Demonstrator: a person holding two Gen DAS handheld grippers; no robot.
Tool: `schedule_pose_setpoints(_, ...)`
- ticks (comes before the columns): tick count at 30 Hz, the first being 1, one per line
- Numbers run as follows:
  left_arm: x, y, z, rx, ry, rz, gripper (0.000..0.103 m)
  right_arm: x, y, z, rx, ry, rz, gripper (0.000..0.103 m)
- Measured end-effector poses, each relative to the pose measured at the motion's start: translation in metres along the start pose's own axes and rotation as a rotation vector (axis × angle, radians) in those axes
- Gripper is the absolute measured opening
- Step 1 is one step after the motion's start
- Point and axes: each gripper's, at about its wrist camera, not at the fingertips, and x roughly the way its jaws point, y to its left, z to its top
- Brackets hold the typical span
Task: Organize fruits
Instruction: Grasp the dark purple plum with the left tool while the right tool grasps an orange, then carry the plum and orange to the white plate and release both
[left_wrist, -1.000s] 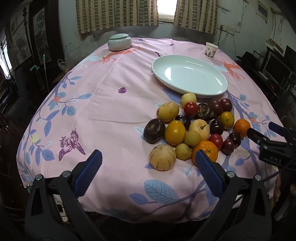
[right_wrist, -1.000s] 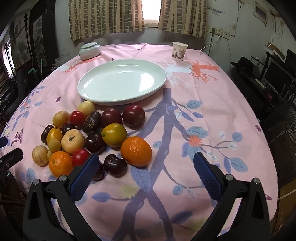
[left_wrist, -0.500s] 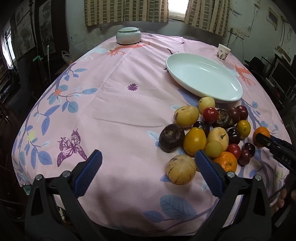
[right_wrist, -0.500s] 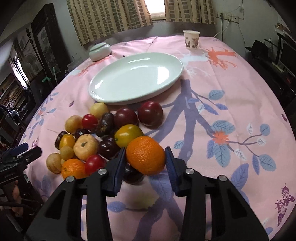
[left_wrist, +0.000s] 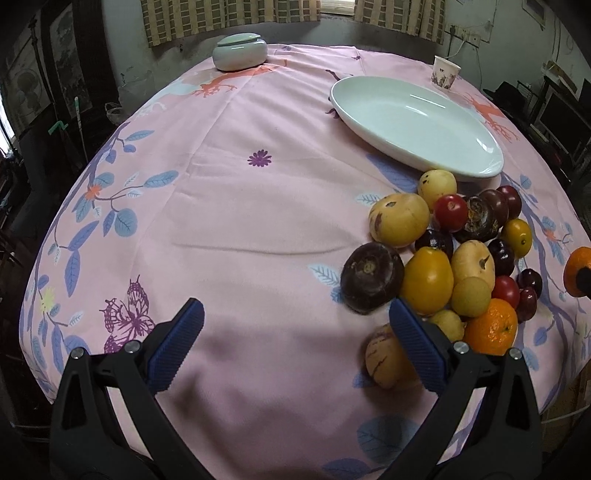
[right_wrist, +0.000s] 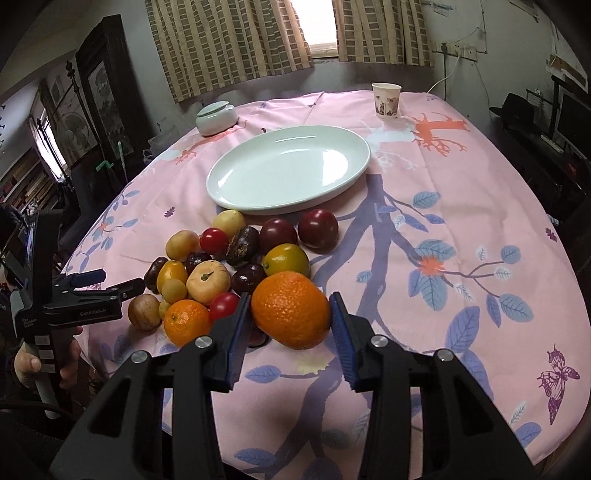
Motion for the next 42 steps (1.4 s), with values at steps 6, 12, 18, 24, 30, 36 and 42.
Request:
schedule_pose_setpoints(6,0.022,-0.007,0.014,0.051,0.035,-0.056,0.101,0.0,-0.001,0.002,0.018,0.009,0.006,0.043)
schedule_pose_setpoints(12,0.042,0.003,0.025,0.003,0.068,-0.109,0.101,0.005,-0.001,0.005,0.04,0.017,0.005,0.044)
schedule_pose_setpoints(18,0.037,0.001,0.02,0.008,0.029,-0.131,0.086,0.008,0.007,0.004,0.021,0.02,0.03,0.044)
schedule_pose_setpoints(24,0.033,-0.005,0.023,0.013,0.006,-0.147,0.041,0.007,0.011,0.002,0.014,0.019,0.031,0.044)
schedule_pose_setpoints(30,0.019,-0.012,0.015,0.021,-0.009,-0.174,0.041,0.003,0.012,0.001,0.015,0.006,0.029,0.044)
schedule_pose_setpoints(36,-0.008,-0.019,0.008,0.016,-0.048,-0.161,0.041,0.009,0.013,0.001,0.001,0.02,0.049,0.044)
schedule_pose_setpoints(42,-0.031,-0.029,0.029,0.048,-0.092,-0.204,0.041,0.017,0.014,0.017,-0.028,0.017,0.052,0.043)
